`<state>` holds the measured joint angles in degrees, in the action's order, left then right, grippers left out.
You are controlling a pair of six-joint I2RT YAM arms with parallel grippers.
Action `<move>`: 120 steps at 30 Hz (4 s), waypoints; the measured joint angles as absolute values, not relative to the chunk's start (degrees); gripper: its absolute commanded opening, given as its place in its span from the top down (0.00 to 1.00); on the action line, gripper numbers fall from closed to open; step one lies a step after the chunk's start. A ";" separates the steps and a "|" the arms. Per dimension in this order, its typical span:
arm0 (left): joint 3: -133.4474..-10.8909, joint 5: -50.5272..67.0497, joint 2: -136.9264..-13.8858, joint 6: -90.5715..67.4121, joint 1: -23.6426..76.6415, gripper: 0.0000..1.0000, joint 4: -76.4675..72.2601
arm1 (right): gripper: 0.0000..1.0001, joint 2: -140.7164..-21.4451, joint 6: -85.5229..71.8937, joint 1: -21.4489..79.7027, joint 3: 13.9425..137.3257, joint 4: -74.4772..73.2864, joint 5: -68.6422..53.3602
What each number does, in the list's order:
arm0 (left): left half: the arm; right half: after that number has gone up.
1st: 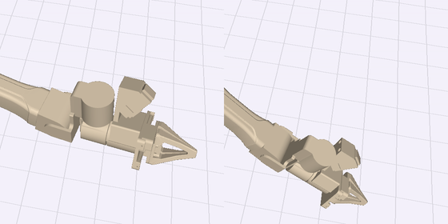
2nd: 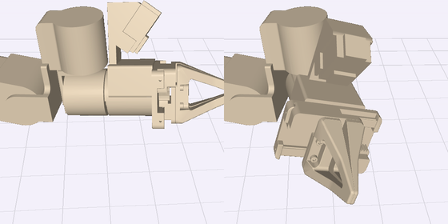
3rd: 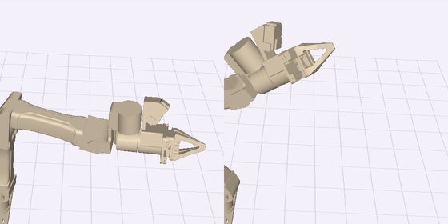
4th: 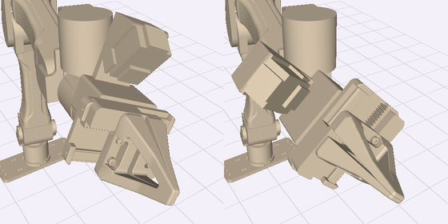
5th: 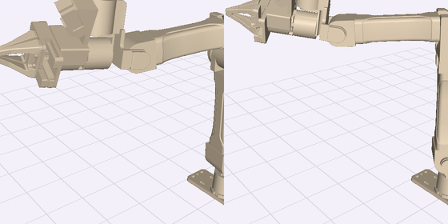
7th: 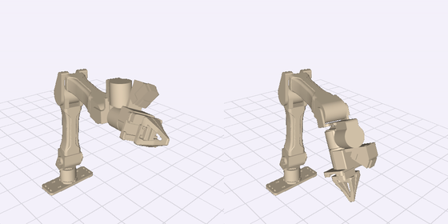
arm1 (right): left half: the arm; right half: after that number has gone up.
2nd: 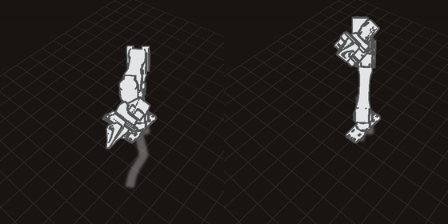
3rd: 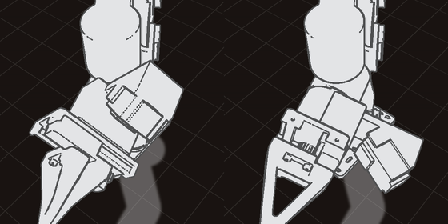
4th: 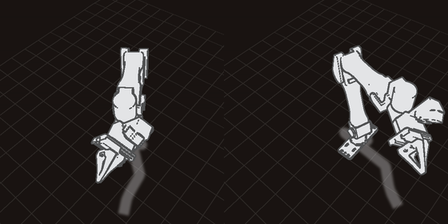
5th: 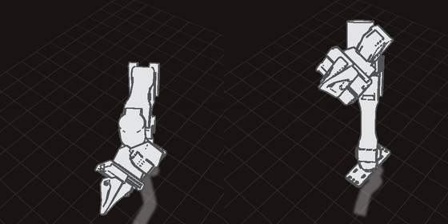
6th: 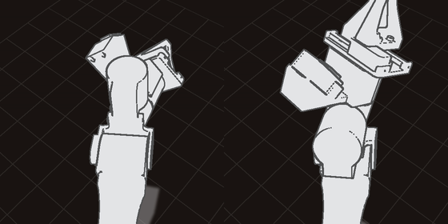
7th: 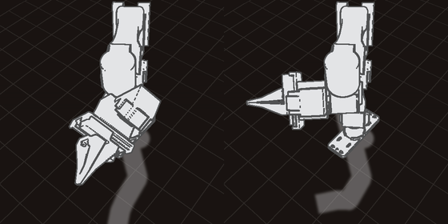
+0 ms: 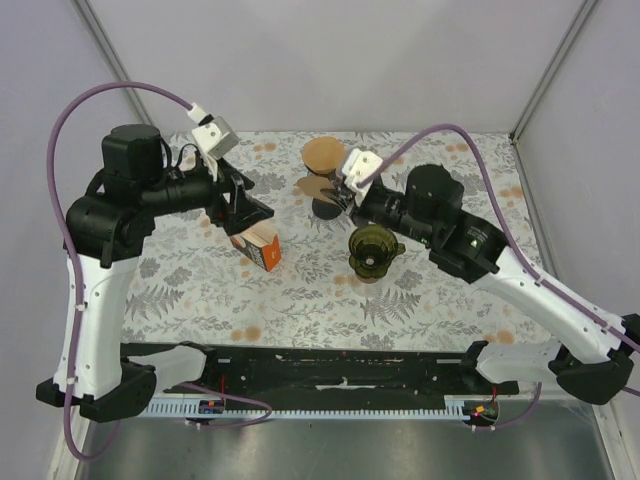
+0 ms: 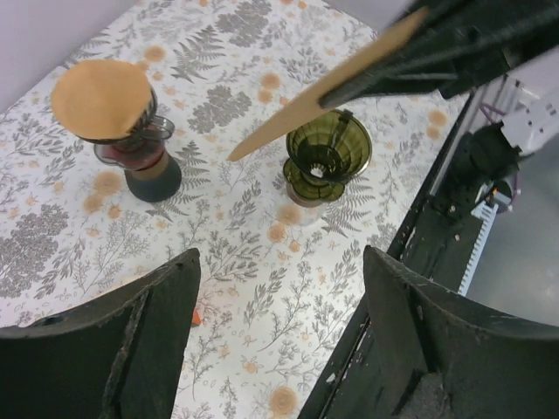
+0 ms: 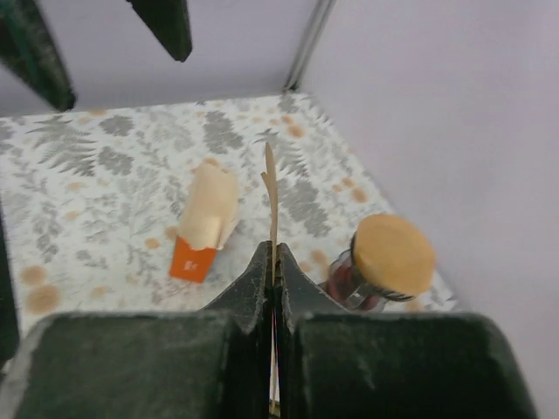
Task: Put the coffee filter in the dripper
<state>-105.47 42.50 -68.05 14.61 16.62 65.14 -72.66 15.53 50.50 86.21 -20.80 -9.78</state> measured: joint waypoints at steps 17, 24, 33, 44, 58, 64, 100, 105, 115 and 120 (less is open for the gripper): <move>-106.41 54.85 -78.94 -22.39 13.37 0.09 41.58 | 1.00 -75.53 76.66 63.05 61.69 42.15 13.98; -103.31 59.88 -78.76 -29.76 13.37 0.08 33.23 | 1.00 -79.92 87.26 64.71 61.28 49.34 16.25; -102.15 60.71 -79.11 -31.90 13.37 0.07 31.03 | 1.00 -82.19 95.72 65.82 61.25 54.15 17.78; -104.18 62.11 -79.44 -31.97 10.61 0.07 28.77 | 1.00 -82.63 98.72 65.89 60.49 54.78 20.27; -98.13 62.08 -79.50 -32.21 12.64 0.75 28.14 | 1.00 -83.79 101.69 65.91 60.29 56.51 20.38; -95.48 63.79 -79.50 -32.16 13.91 0.98 27.42 | 0.94 -83.83 100.14 66.17 59.88 56.45 20.21; -106.54 41.54 -75.53 24.08 21.80 0.98 67.31 | 0.03 -68.51 20.14 41.82 86.30 -11.46 -31.42; -106.96 42.15 -74.54 25.80 22.24 0.98 69.01 | 0.04 -74.22 12.93 39.42 87.57 -16.08 -37.69; -108.18 45.08 -73.95 26.52 22.33 0.98 70.65 | 0.54 -77.54 7.01 39.48 89.10 -17.17 -49.56; -108.29 46.85 -73.93 26.48 22.37 0.98 70.65 | 0.91 -80.40 5.28 39.53 90.06 -16.86 -54.06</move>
<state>-108.29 46.85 -73.93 26.48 22.37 70.65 -80.40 5.28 39.53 90.06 -16.86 -54.06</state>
